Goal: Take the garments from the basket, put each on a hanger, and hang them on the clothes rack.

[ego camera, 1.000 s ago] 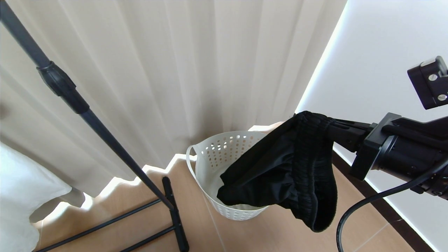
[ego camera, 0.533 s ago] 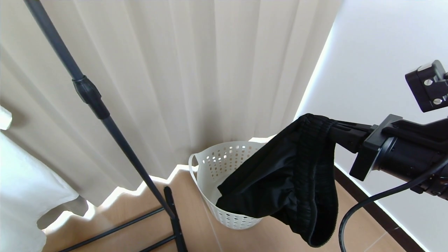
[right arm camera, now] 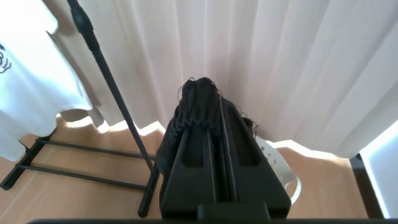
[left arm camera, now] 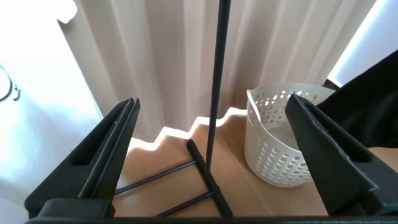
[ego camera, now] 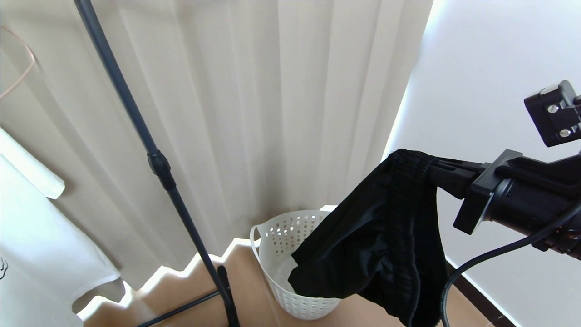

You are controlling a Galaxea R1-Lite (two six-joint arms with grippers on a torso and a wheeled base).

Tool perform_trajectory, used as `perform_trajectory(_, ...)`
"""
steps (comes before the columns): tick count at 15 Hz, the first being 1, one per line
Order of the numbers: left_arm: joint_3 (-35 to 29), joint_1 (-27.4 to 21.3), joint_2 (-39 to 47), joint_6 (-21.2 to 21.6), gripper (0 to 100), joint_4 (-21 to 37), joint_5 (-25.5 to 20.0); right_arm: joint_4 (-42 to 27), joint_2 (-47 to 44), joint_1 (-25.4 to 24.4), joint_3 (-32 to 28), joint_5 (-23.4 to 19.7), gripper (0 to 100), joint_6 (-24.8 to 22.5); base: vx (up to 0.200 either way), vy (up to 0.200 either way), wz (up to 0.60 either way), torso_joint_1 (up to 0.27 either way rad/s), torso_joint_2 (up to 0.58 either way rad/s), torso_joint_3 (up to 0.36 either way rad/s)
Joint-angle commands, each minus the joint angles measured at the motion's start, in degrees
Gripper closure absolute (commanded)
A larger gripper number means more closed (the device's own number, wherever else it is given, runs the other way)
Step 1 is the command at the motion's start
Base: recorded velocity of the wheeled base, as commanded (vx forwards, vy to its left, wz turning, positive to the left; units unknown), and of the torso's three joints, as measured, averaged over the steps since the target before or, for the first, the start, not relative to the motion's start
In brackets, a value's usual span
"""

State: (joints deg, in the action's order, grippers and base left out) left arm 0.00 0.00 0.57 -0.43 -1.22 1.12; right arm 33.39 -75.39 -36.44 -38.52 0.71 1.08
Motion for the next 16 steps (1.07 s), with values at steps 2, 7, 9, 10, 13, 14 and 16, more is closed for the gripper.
perform_trajectory(2, 0.0, 0.0, 0.0, 0.0, 0, 0.0, 0.1, 0.0, -0.2, 0.0, 0.2, 0.0, 100, 0.1, 0.0, 0.0, 0.0, 0.117, -0.45, -0.173)
perform_trajectory(7, 0.0, 0.0, 0.0, 0.0, 0, 0.0, 0.2, 0.0, -0.2, 0.0, 0.4, 0.0, 100, 0.1, 0.0, 0.0, 0.0, 0.151, -0.47, -0.297)
perform_trajectory(9, 0.0, 0.0, 0.0, 0.0, 0, 0.0, 0.4, 0.0, -0.1, 0.0, 0.4, 0.0, 100, 0.1, 0.0, 0.0, 0.0, 0.171, -0.48, -0.32)
perform_trajectory(10, 0.0, 0.0, 0.0, 0.0, 0, 0.0, 0.4, 0.0, -0.1, 0.0, 0.4, 0.0, 100, 0.1, 0.0, 0.0, 0.0, 0.178, -0.5, -0.31)
perform_trajectory(13, 0.0, 0.0, 0.0, 0.0, 0, 0.0, 0.4, 0.0, 0.0, 0.0, 0.5, 0.0, 100, 0.0, 0.0, 0.0, 0.0, 0.199, -0.52, -0.318)
perform_trajectory(14, 0.0, 0.0, 0.0, 0.0, 0, 0.0, 0.4, 0.0, -0.1, 0.0, 0.4, 0.0, 100, 0.0, 0.0, 0.0, 0.0, 0.212, -0.53, -0.32)
perform_trajectory(16, 0.0, 0.0, 0.0, 0.0, 0, 0.0, 0.4, 0.0, -0.1, 0.0, 0.5, 0.0, 100, 0.0, 0.0, 0.0, 0.0, 0.215, -0.53, -0.32)
